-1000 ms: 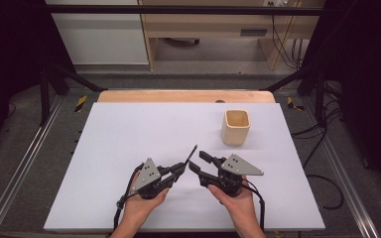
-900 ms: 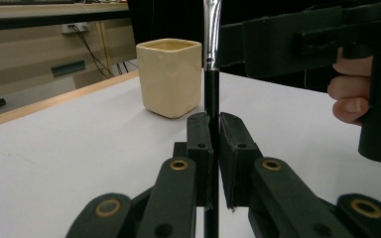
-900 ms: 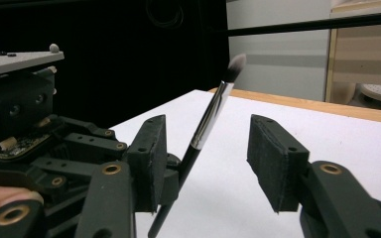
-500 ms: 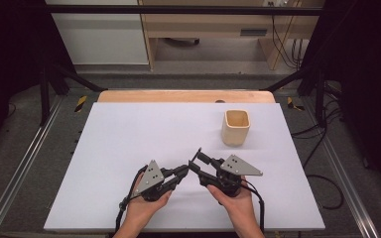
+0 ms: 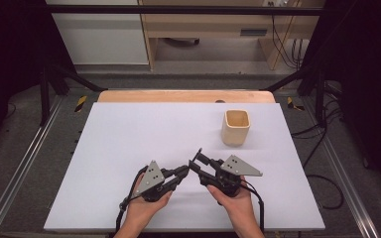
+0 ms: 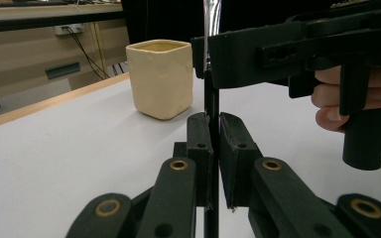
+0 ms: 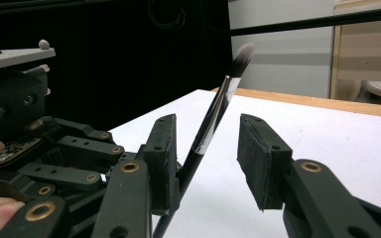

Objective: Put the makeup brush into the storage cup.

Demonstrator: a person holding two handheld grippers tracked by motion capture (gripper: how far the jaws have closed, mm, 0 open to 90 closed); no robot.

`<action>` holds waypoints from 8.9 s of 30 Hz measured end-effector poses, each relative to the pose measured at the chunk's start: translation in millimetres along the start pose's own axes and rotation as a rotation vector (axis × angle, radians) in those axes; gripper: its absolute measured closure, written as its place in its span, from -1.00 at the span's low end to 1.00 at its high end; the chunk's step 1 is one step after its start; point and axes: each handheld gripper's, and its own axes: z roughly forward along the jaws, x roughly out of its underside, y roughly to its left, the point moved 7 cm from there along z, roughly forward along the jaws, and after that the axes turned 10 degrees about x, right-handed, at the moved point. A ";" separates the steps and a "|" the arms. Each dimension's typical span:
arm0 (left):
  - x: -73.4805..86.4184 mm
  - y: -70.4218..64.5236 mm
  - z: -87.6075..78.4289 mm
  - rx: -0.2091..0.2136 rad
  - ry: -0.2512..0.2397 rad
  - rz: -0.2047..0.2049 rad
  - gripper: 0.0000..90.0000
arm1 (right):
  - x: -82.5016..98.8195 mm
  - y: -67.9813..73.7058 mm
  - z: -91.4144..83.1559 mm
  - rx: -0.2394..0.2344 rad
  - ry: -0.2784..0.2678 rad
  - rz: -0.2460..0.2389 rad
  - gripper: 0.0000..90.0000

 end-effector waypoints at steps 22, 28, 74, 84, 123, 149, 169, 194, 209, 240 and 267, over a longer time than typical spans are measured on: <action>0.5 -4.1 2.9 0.009 0.006 0.010 0.87 | 4.4 1.5 3.2 -0.006 -0.002 0.017 0.55; -0.1 -4.3 2.7 0.010 0.004 0.010 0.87 | 5.0 2.5 3.0 -0.012 0.004 0.030 0.62; 3.8 -1.4 5.8 0.003 0.028 -0.017 -0.06 | 0.9 -18.1 -10.6 -0.003 -0.022 0.043 0.85; 7.2 8.9 3.8 -0.040 0.043 -0.030 -0.45 | 0.2 -29.4 -15.9 0.038 -0.023 0.022 0.85; 5.5 73.3 -90.2 -0.175 -0.048 -0.036 -0.85 | -16.7 -73.2 -44.1 0.246 -0.057 -0.075 0.85; 16.2 98.7 -131.6 -0.247 -0.117 -0.092 -0.88 | -45.9 -87.7 -36.5 0.271 0.022 -0.221 0.85; 19.5 100.3 -136.5 -0.226 -0.124 -0.098 -0.90 | -95.1 -107.0 -41.0 0.297 0.004 -0.254 0.85; 20.9 100.6 -137.3 -0.213 -0.126 -0.094 -0.90 | -129.9 -130.1 -23.6 0.323 -0.047 -0.222 0.85; 20.9 99.7 -135.9 -0.202 -0.127 -0.088 -0.90 | -145.0 -150.8 -3.0 0.366 -0.057 -0.215 0.85; 19.2 98.5 -138.0 -0.185 -0.141 -0.076 -0.90 | -117.4 -171.3 21.0 0.390 -0.010 -0.209 0.85; 20.6 102.1 -141.5 -0.231 -0.140 -0.055 -0.92 | -92.4 -181.7 30.3 0.407 0.034 -0.203 0.85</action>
